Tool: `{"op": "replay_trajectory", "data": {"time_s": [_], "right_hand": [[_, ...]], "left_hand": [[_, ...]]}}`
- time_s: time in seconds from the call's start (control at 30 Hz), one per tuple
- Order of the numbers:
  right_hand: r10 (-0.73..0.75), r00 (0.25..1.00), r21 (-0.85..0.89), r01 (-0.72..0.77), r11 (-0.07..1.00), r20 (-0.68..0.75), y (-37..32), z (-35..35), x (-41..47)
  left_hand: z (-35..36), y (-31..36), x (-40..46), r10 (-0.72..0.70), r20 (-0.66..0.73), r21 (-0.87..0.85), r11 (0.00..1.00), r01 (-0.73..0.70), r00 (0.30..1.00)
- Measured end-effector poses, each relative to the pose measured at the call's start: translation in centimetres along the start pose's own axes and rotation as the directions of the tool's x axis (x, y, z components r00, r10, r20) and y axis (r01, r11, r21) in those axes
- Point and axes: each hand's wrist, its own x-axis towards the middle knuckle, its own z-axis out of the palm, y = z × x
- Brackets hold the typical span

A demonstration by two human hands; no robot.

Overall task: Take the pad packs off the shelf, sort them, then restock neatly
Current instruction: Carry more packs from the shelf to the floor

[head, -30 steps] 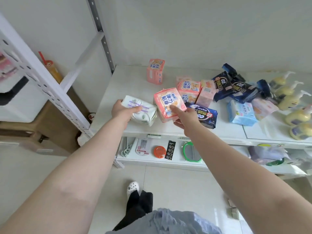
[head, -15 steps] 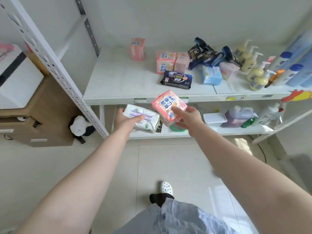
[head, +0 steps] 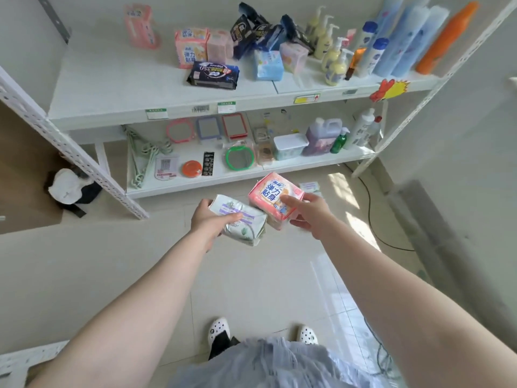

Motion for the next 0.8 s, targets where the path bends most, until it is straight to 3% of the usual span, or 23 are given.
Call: {"op": "replay_trajectory", "data": {"time_s": [0.3,0.43,0.63,0.8], "right_hand": [[0.079,0.988,0.057,-0.072,0.996,-0.133,6.7,-19.8,2.1],[0.116,0.985,0.029,-0.113,0.993,-0.131,8.1,-27.9,2.9],[0.192,0.973,0.055,-0.186,0.981,-0.128,8.9,-33.3,6.5],[0.216,0.967,0.078,-0.207,0.975,-0.134,8.4,-35.7,11.8]], "left_hand": [[20.4,-4.9,-3.9,-0.128,0.088,0.059,0.991,0.123,0.988],[28.0,-7.0,-5.3,-0.231,0.046,0.03,0.973,0.23,0.972],[33.6,-5.9,-1.9,-0.177,-0.141,0.107,0.975,0.193,0.974],[37.9,-3.9,4.9,-0.146,-0.166,0.179,0.968,0.176,0.975]]}}
